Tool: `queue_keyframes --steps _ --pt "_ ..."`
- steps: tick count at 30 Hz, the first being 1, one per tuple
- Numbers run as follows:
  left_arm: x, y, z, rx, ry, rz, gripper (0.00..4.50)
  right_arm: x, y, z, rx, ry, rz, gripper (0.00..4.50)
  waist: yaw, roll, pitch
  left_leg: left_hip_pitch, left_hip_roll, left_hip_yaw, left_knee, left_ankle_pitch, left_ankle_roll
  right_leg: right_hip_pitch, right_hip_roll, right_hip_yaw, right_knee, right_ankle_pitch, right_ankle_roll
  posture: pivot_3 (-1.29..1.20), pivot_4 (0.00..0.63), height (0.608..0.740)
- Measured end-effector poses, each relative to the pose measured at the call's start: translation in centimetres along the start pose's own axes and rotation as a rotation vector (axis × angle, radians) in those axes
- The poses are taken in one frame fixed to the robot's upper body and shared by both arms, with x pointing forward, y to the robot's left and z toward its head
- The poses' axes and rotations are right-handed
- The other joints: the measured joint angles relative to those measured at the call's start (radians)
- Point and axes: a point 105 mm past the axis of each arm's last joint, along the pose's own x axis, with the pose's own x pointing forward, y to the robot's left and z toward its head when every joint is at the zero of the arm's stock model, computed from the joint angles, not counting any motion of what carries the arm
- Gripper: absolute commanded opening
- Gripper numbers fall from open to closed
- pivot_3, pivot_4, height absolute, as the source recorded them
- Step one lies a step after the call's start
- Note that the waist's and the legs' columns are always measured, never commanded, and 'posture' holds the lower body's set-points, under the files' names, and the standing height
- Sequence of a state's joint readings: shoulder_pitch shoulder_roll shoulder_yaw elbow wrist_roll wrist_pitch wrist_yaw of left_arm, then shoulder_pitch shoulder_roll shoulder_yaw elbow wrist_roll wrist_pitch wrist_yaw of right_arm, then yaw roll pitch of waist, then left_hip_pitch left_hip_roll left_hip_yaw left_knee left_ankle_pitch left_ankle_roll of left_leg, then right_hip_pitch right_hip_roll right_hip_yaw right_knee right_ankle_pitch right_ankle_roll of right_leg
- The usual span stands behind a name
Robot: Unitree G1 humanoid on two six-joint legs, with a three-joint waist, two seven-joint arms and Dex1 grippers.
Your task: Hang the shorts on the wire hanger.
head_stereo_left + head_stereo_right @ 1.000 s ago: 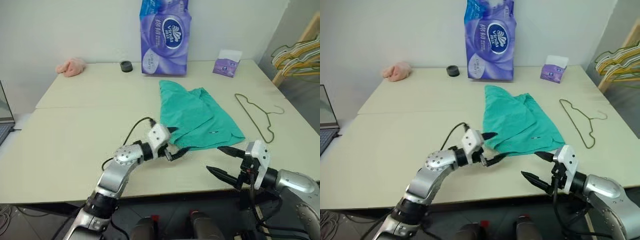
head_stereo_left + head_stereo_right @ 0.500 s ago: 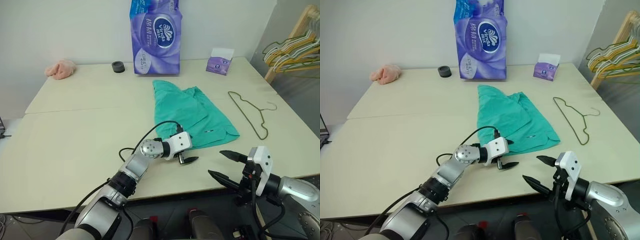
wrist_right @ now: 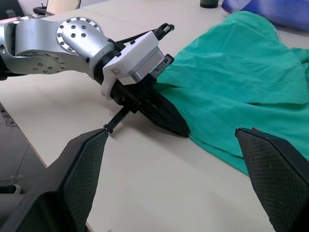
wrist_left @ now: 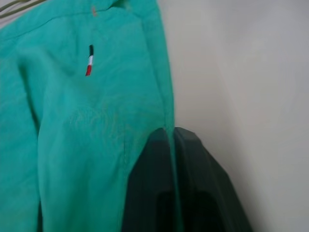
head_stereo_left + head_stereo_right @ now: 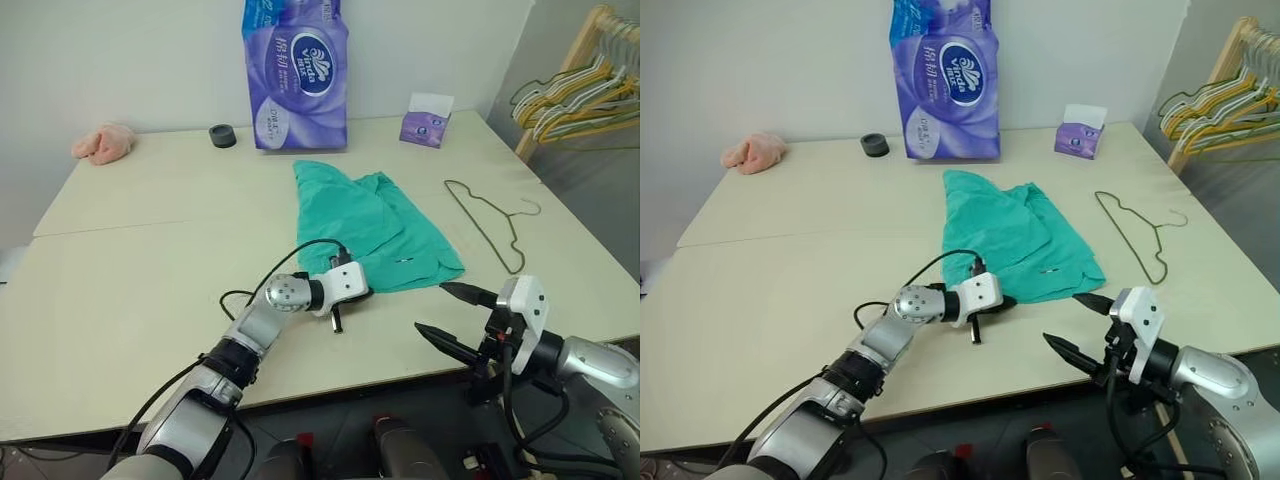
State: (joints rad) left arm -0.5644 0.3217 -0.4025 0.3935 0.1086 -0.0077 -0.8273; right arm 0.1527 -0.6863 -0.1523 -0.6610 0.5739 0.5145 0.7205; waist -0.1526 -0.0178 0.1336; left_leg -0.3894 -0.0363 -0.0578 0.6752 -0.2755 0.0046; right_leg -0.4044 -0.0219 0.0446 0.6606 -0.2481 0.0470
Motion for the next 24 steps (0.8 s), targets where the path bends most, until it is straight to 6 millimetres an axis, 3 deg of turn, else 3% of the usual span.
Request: queue_keyframes --steps 4,7,13,15,18,22,24 --pt "-2.7 1.3 -1.8 -0.062 0.042 0.092 0.05 0.4 0.2 0.4 -0.020 0.002 0.040 4.50 -0.006 0.000 0.000 0.001 0.003 0.000 0.000 -0.001 -0.001 0.000 -0.001 0.000 0.000 0.000 0.000 -0.27 0.142 0.740" --pt "-6.2 2.9 -4.1 -0.107 0.107 0.200 0.05 0.5 0.2 0.7 -0.027 0.000 0.055 4.50 -0.014 0.001 0.001 0.002 0.007 0.001 0.000 -0.002 -0.003 0.000 0.001 0.000 0.000 0.000 0.000 -0.26 0.144 0.740" --pt "-17.3 7.8 -10.7 -0.209 0.362 0.578 0.05 0.7 0.5 1.0 -0.032 0.006 0.094 4.50 -0.014 0.000 0.002 0.007 0.008 0.003 -0.008 -0.002 -0.003 0.000 0.002 0.000 0.000 -0.001 -0.002 -0.22 0.138 0.740" --pt "-19.3 8.6 -11.7 -0.229 0.404 0.645 0.05 1.1 0.7 1.2 -0.040 0.002 0.121 4.50 -0.009 0.000 0.002 0.007 0.008 0.003 -0.008 -0.002 -0.003 0.000 0.001 0.000 0.000 -0.001 -0.002 -0.22 0.134 0.740" --pt "-19.6 9.2 -11.5 -0.221 0.389 0.684 0.05 1.7 1.0 1.6 -0.054 -0.009 0.154 4.50 0.017 -0.002 0.003 0.006 0.007 0.002 -0.008 -0.002 -0.003 0.000 0.000 0.000 0.000 0.000 -0.003 -0.22 0.132 0.740" --pt "-18.7 9.6 -9.8 -0.304 0.230 0.702 1.20 2.0 1.3 1.7 -0.058 -0.011 0.180 4.50 0.037 -0.003 0.004 0.006 0.007 0.002 -0.008 -0.002 -0.004 -0.001 -0.001 0.001 -0.001 0.002 -0.006 -0.22 0.132 0.740" --pt "-19.3 10.4 -8.6 -0.323 0.145 0.762 1.91 2.0 1.2 1.8 -0.061 -0.010 0.187 4.50 0.040 -0.003 0.004 0.006 0.008 0.001 -0.008 -0.002 -0.004 -0.001 -0.001 0.001 0.000 0.003 -0.007 -0.22 0.131 0.740"
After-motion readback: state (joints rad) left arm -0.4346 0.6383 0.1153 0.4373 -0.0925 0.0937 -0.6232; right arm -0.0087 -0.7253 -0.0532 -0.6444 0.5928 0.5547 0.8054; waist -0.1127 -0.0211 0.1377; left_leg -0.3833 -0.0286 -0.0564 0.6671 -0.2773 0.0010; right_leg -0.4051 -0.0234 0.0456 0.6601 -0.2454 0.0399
